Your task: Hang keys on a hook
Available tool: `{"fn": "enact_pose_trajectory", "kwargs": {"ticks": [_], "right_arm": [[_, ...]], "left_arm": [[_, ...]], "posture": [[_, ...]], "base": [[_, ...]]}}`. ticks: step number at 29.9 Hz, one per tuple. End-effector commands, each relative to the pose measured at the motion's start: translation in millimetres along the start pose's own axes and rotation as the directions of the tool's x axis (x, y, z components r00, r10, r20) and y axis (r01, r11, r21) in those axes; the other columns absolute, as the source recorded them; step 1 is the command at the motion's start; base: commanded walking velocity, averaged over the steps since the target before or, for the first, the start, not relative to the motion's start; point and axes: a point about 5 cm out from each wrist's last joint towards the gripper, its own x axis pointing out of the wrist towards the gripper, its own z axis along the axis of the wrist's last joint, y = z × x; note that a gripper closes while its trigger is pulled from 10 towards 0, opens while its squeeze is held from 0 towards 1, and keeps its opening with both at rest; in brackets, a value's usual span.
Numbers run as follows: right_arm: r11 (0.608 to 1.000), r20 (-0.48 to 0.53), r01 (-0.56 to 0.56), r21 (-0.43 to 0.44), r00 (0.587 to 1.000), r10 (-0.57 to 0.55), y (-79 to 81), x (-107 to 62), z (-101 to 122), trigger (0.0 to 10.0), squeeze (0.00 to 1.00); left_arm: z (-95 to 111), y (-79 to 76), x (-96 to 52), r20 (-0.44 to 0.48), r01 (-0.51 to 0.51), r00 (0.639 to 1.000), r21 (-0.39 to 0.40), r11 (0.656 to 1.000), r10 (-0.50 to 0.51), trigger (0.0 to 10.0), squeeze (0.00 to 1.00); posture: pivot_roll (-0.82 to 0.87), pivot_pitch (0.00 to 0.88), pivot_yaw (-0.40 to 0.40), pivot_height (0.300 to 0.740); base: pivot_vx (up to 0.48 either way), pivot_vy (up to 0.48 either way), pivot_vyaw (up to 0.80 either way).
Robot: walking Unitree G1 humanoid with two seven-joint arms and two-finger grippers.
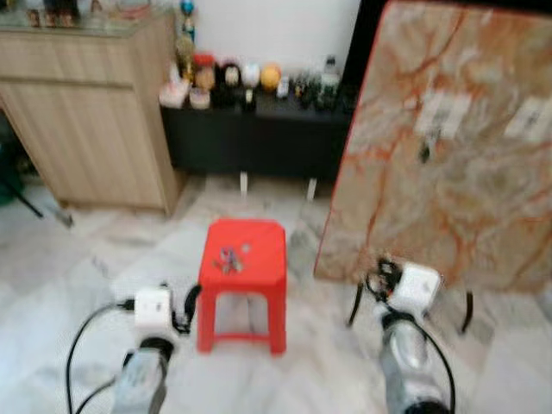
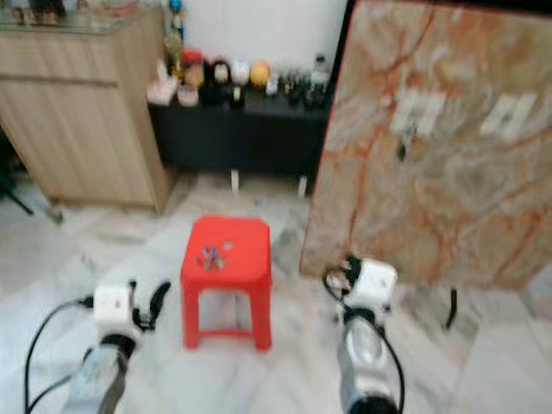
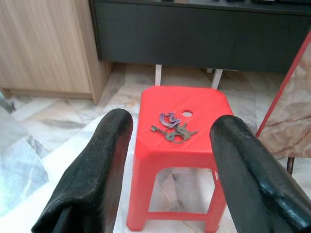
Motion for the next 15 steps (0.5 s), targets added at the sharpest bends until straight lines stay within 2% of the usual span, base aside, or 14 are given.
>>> {"fn": "enact_pose_trajectory", "kwargs": {"ticks": [1, 15], "right_arm": [[0.999, 0.006, 0.032, -0.008, 0.999, -0.032, -11.1, -0.1, 1.7, 10.0, 0.00], [0.999, 0.017, 0.042, -0.008, 0.999, -0.042, -12.6, 2.3, 4.9, 10.0, 0.00]], "left_arm": [[1.3, -10.0, 1.8, 0.002, 0.028, 1.000, 0.003, 1.000, -0.028, 10.0, 0.00], [2.6, -10.0, 2.0, 0.005, 0.030, 1.000, -0.001, 1.000, -0.030, 10.0, 0.00]], "posture": [[0.06, 0.000, -0.089, 0.740], [0.05, 0.000, -0.084, 0.740]], "base": [[0.000, -0.307, 0.00], [0.000, -0.312, 0.00]]}}
